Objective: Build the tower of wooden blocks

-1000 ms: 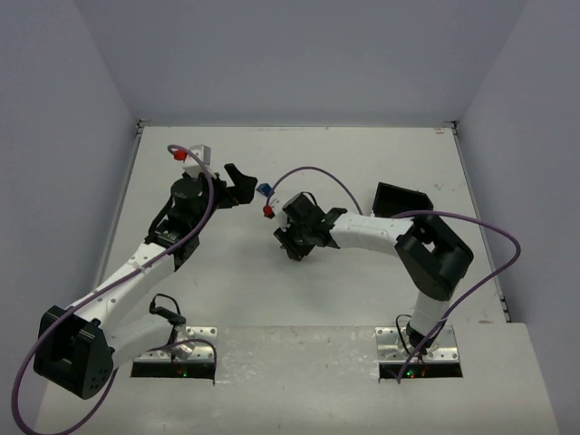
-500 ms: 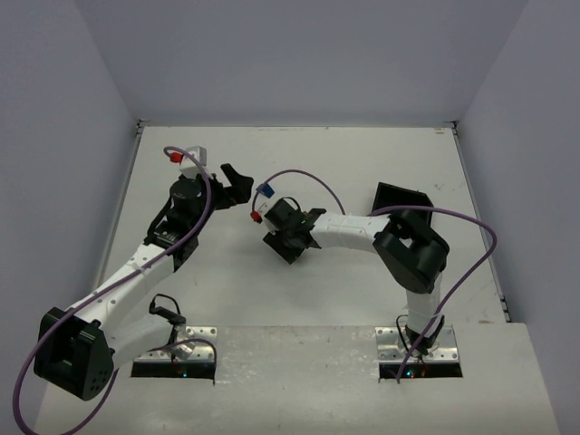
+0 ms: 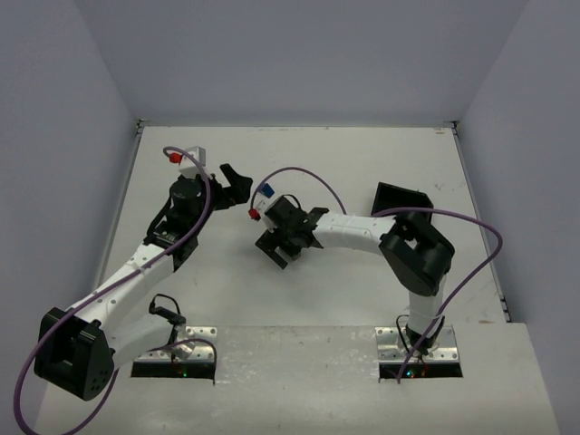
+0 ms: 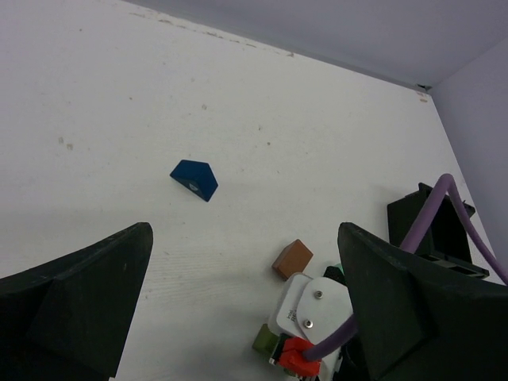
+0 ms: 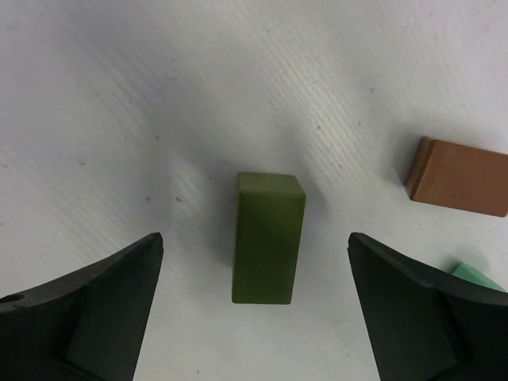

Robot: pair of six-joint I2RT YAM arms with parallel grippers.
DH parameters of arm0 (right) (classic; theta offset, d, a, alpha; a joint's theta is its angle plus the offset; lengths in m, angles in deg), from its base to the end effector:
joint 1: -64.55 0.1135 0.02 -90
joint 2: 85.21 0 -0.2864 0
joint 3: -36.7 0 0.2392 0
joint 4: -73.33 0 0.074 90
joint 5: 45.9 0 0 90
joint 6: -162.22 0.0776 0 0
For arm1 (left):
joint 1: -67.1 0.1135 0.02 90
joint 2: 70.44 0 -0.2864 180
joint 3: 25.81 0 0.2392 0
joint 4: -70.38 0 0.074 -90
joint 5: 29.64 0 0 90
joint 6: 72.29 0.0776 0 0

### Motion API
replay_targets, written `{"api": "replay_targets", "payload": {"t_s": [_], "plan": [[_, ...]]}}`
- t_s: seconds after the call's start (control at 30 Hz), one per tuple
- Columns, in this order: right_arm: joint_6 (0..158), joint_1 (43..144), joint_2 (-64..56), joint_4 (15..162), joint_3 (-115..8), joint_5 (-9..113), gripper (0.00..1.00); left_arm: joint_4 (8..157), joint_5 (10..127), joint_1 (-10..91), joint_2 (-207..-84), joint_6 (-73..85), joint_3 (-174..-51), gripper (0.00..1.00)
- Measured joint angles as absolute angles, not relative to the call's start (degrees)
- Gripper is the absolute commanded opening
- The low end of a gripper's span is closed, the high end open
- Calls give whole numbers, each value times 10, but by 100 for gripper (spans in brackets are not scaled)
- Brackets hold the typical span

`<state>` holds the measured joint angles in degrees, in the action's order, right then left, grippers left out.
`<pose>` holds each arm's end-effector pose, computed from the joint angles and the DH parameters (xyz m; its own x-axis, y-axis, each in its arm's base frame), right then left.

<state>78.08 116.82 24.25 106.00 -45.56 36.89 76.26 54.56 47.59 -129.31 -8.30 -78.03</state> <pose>0.2549 0.3135 0.1436 -0.6027 -0.6134 -0.5104 -0.6882 0.7233 -0.0567 0.2450 -0.0785 0.2982 -0.2887 -0.3606 -0.8869 0.1254 0.9042 -0.4084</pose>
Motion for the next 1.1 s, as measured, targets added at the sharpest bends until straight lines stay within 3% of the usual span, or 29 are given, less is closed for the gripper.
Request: {"api": "replay_targets", "payload": {"t_s": [0.53, 1.1], "plan": [[772, 1163, 73, 972, -379, 340, 99, 775, 546, 476, -1297, -83, -780, 100], [817, 1038, -14, 930, -240, 382, 99, 786, 555, 476, -1347, -83, -786, 100]]}}
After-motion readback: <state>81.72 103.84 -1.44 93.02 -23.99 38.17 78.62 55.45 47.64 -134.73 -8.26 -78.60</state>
